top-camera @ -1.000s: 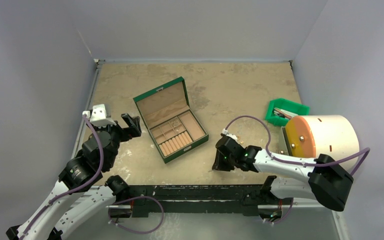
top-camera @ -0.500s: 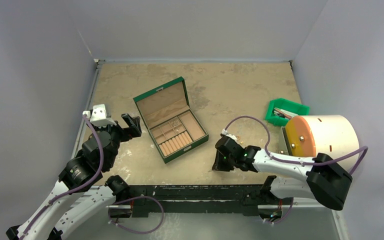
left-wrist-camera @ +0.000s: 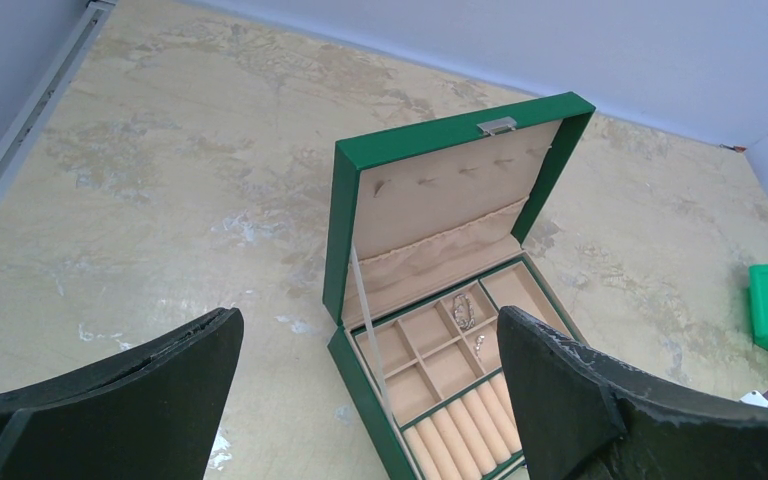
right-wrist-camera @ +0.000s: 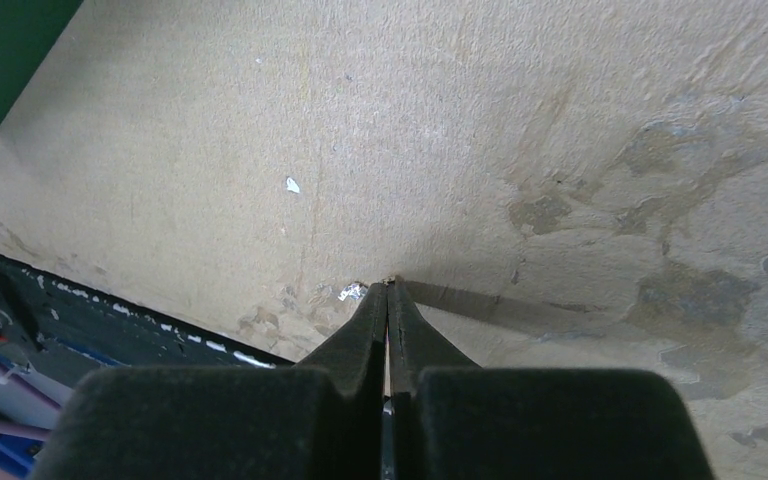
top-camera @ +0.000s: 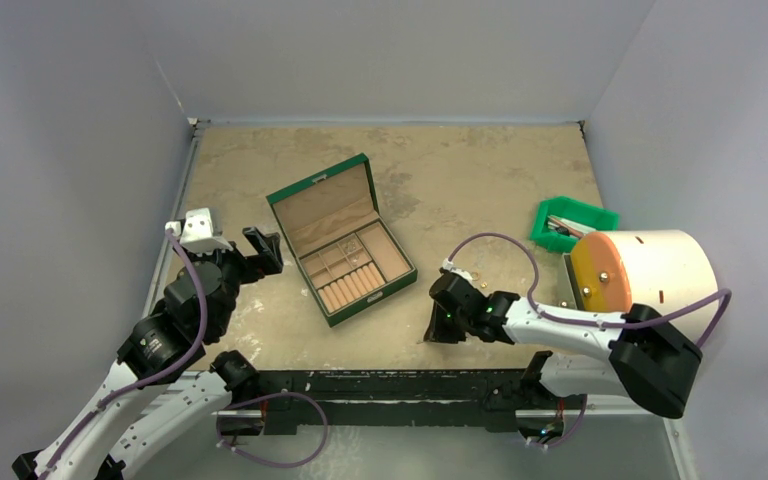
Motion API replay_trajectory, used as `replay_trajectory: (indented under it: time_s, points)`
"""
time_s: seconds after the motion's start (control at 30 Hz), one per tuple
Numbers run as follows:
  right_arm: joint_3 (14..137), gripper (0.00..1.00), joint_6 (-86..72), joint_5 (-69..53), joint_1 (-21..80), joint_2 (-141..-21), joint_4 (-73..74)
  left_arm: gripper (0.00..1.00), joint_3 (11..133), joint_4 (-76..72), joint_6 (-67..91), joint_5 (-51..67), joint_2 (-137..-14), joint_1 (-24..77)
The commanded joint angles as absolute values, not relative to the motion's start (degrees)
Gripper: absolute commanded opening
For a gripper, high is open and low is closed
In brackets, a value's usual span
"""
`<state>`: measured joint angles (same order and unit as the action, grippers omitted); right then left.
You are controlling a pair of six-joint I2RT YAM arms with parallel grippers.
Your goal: Organize the mixed jewelry
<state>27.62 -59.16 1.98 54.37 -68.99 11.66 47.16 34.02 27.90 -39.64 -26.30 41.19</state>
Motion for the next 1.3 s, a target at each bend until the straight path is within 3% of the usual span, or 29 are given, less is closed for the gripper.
replay_trajectory:
  time_s: [0.0,0.67,1.27]
  points:
    - [27.1,0.0,-59.8,3.0,54.8,-67.2,11.7,0.98,49.2,32.4,27.9,-39.6,-26.5,40.8]
    - [41.7,0.0,-51.2,10.8,54.8,-65.4,18.1,0.98,49.2,32.4,27.9,-39.6,-26.2,40.7]
    - [65.4,0.0,-39.4,13.8,54.6,-85.6,13.4,0.99,49.2,32.5,27.9,-39.8,-25.7,40.7]
